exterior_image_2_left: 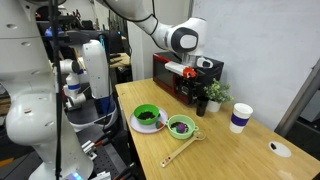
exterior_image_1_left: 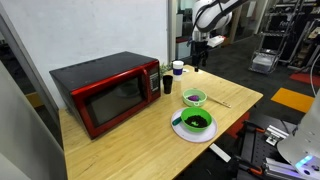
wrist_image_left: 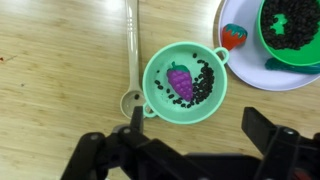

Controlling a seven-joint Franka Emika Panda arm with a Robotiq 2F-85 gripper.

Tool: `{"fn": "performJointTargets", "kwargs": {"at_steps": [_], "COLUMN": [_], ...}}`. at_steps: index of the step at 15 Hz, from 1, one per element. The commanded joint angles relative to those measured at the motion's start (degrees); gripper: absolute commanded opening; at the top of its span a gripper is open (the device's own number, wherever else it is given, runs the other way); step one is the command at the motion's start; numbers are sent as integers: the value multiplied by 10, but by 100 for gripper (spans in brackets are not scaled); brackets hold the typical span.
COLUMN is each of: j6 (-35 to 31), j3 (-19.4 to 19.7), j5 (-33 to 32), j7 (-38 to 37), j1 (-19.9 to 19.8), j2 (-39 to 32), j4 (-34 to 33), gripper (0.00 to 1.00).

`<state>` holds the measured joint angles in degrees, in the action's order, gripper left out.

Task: Remove the purple grapes from the light green pot and put them on the white plate

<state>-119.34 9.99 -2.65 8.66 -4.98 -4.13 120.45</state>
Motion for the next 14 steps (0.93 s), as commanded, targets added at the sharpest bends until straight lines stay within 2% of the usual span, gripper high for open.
{"fn": "performJointTargets", "kwargs": {"at_steps": [1,12,14], "j6": [18,21,29], "j3": [-10,-25,-28], "j5": [-5,-48,-37], "j7": [13,18,-1], "j1": [-14,-11,-10], "j2": [-82,-157,-158], "j4": [-58,-59,-55], "gripper": [100,100,100]}}
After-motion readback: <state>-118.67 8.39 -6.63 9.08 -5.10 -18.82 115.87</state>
